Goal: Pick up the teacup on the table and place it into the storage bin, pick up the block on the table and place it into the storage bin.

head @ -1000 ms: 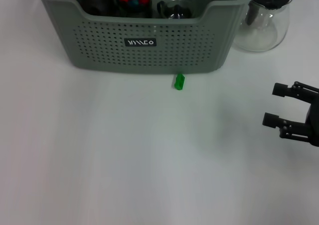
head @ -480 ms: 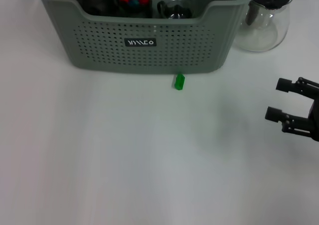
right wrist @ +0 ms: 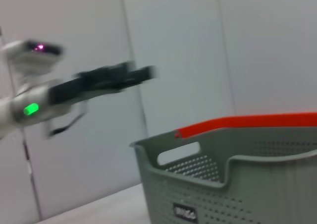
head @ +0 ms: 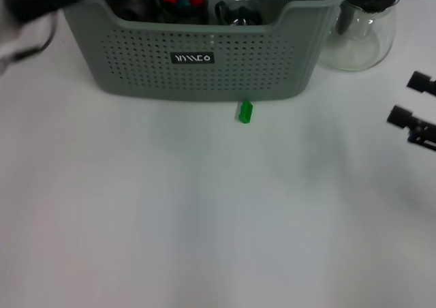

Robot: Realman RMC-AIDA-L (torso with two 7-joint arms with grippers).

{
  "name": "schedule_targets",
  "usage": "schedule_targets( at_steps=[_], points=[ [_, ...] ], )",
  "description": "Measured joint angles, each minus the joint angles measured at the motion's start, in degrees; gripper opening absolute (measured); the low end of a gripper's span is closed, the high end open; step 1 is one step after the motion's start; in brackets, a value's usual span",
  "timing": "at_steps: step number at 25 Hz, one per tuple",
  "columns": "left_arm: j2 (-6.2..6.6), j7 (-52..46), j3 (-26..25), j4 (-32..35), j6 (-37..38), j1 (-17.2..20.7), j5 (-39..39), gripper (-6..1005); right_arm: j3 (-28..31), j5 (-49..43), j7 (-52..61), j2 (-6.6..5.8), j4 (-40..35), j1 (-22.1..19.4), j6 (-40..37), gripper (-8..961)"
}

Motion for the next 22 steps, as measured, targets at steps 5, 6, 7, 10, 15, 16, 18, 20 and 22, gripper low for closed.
schedule_targets(
  at_steps=[5,6,7,10,15,16,18,20,22],
  points=[
    [-0.08,9.81,-6.24,-10.32,7.97,2.51,10.59,691,5.10,0.29,0.53,-0.48,-0.58,-0.32,-0.81,851],
    [-0.14,11.63,-6.06,-14.15,6.87,2.43,13.57,691,5.49,0.29,0.57,-0.56,-0.74,-0.41,-0.94,851],
    [-0.16,13.61,-5.43,-17.25,5.31,2.03,15.52,691,5.73,0.30,0.68,-0.72,-0.85,-0.49,-1.01,852],
    [-0.18,17.52,-1.57,-24.79,-0.52,0.12,18.44,691,5.92,0.31,1.51,-1.25,-0.88,-0.66,-1.07,852],
    [-0.18,18.14,2.94,-33.29,-12.97,-5.32,19.58,691,5.95,0.32,1.95,-1.43,-0.99,-0.86,-1.07,852],
    [-0.19,18.39,2.95,-34.69,-15.21,-6.23,19.57,690,5.96,0.31,1.95,-1.42,-0.99,-0.95,-1.07,852],
    [-0.21,19.67,2.88,-37.48,-19.50,-7.84,18.47,690,5.97,0.30,1.95,-1.34,-0.99,-1.16,-1.11,851],
    [-0.21,22.14,2.82,-40.51,-24.00,-9.25,16.25,690,5.98,0.29,1.93,-1.18,-0.99,-1.36,-1.13,851],
    [-0.21,24.50,2.85,-42.82,-26.93,-10.22,14.52,690,6.00,0.29,1.86,-1.06,-1.00,-1.52,-1.14,851]
  ],
)
